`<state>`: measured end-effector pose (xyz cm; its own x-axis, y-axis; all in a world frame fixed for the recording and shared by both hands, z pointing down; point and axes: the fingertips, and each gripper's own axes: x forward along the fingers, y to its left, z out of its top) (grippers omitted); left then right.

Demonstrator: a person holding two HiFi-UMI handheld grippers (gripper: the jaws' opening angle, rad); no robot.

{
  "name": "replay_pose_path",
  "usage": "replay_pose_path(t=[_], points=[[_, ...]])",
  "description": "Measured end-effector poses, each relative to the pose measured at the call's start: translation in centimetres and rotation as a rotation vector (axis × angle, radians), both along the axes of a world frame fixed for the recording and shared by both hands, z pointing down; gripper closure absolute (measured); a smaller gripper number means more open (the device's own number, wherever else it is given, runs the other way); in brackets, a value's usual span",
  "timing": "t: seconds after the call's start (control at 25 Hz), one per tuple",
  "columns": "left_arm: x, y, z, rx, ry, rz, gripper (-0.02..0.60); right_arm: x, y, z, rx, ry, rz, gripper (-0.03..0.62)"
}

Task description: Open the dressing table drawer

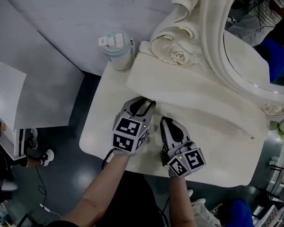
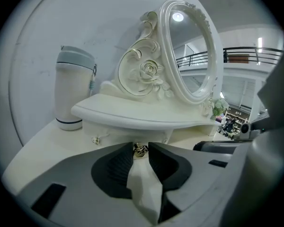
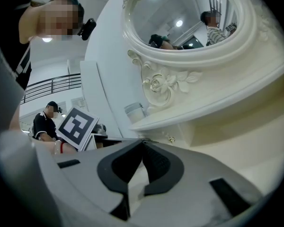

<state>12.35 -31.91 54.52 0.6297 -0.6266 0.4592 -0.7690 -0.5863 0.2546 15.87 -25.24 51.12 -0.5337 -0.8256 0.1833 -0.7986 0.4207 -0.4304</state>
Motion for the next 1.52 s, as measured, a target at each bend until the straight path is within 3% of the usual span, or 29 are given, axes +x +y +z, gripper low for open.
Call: replay_pose_path(t=[0.84, 1.52], points=[[-0.2, 1.5, 0.3, -0.052, -0.063, 0.049, 0.482, 1.7, 1.3, -0.2, 0.000, -0.029, 0.050, 0.588], [-0.8, 3.2, 0.2, -0.077, -0.047, 0.072, 0.482, 1.2, 2.8, -0.7, 0.003, -0.026, 0.054, 0.588]])
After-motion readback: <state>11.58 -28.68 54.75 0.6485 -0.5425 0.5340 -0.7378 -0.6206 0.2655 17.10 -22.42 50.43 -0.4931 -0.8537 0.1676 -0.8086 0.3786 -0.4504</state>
